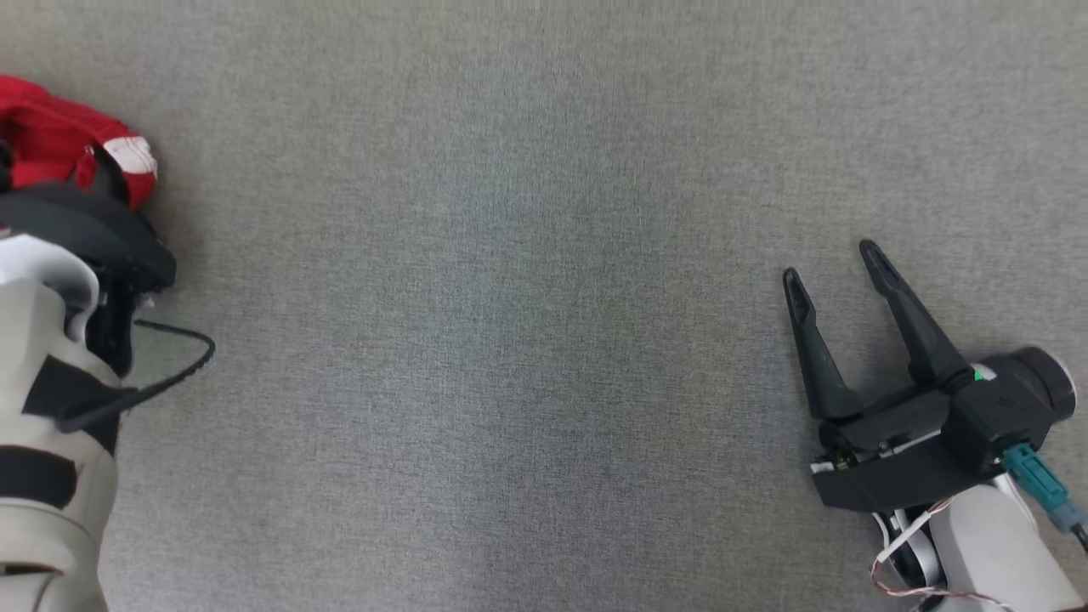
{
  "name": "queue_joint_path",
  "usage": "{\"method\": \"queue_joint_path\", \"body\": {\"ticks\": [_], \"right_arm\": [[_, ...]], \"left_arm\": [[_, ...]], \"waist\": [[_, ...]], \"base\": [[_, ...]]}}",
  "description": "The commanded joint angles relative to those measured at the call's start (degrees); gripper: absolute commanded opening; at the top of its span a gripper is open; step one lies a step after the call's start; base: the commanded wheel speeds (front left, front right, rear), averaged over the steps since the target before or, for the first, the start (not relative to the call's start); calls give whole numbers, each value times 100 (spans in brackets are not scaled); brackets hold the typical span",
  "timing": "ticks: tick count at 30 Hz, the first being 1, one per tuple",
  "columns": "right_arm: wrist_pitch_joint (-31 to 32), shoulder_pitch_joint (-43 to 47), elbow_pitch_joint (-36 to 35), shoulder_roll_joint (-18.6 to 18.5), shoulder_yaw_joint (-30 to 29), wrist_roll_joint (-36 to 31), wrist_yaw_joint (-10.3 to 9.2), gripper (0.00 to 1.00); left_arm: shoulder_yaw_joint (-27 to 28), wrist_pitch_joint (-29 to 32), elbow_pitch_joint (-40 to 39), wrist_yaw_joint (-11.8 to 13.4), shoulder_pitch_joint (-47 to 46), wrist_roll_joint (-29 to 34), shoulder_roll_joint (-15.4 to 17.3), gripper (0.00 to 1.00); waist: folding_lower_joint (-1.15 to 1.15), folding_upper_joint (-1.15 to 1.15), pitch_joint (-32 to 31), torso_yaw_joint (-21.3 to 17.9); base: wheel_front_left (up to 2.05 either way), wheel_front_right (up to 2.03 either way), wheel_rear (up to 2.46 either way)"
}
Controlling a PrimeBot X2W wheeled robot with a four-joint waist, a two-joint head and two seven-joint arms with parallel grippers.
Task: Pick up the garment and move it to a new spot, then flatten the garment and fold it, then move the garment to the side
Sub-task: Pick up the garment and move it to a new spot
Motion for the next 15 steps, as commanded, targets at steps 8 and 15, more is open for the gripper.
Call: {"method": "queue_joint_path", "body": {"ticks": [8, 15], "right_arm": [[48, 400, 209, 262, -22, 153, -17, 100], [49, 856, 261, 501, -118, 300, -17, 100]], "left_arm": [[-93, -652, -332, -132, 488, -265, 62, 0], [-437, -744, -1229, -137, 1089, -776, -21, 0]], "waist": [[-1, -1, -833, -118], [-1, -1, -1786, -366]], "base": [[0, 0, 0], [0, 0, 0]]}}
